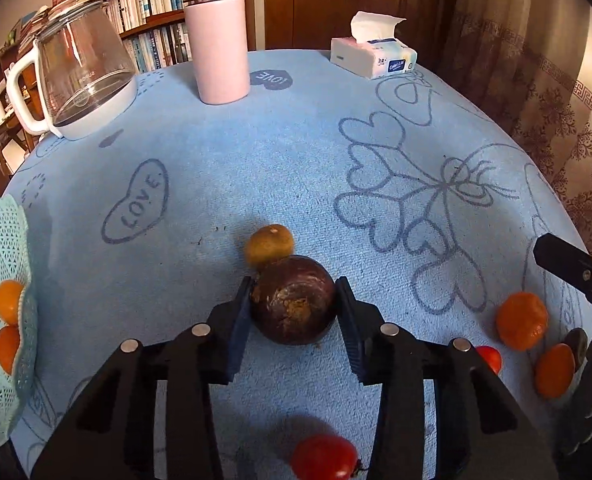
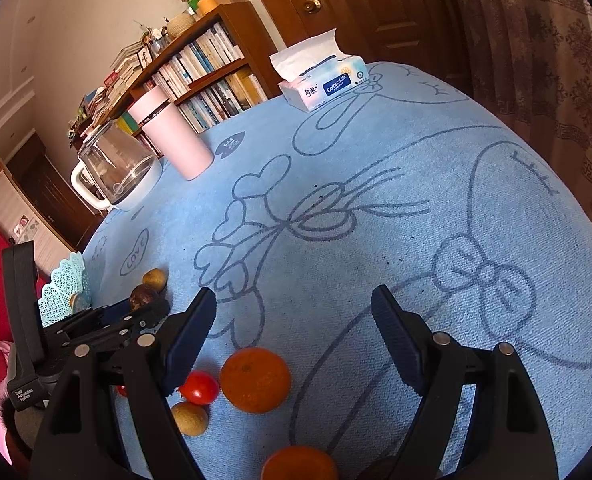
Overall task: Organize fruits
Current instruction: 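Lift the dark brown fruit with the left tool while the right tool grasps an orange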
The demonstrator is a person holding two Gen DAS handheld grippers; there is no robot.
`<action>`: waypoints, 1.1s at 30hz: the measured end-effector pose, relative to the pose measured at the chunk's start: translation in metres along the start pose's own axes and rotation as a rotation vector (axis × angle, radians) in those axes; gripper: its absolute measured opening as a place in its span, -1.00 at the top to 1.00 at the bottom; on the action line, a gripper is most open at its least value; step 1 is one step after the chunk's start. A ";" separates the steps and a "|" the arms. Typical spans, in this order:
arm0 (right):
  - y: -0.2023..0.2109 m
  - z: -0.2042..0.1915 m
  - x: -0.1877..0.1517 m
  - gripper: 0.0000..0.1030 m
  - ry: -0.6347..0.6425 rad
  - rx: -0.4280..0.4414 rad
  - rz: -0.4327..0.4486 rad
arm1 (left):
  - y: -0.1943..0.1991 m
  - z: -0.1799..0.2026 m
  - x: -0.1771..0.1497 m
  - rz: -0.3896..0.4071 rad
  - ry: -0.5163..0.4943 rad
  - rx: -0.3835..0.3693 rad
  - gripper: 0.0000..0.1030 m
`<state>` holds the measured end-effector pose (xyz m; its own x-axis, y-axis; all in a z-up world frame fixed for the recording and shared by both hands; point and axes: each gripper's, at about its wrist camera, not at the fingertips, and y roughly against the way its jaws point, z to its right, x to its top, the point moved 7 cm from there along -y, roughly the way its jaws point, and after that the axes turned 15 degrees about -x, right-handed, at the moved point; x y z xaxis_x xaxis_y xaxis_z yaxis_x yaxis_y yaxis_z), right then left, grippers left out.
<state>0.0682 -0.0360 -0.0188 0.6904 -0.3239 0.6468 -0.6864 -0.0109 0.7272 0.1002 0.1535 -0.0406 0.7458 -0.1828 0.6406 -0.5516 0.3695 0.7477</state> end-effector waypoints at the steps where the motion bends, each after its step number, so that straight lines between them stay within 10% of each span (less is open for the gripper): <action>1: 0.000 0.000 0.000 -0.54 0.000 0.001 0.001 | 0.003 -0.001 -0.001 0.005 0.005 0.001 0.19; 16: 0.015 0.010 0.003 -0.54 0.025 0.025 0.008 | 0.053 -0.029 0.002 0.117 0.065 0.058 0.19; 33: -0.003 -0.039 -0.045 0.01 0.307 0.029 -0.101 | 0.057 -0.036 -0.005 0.129 0.089 0.060 0.19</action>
<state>0.0485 0.0159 -0.0413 0.7891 -0.0195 0.6140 -0.6140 -0.0566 0.7873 0.0785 0.2086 -0.0079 0.6964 -0.0549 0.7156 -0.6639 0.3294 0.6714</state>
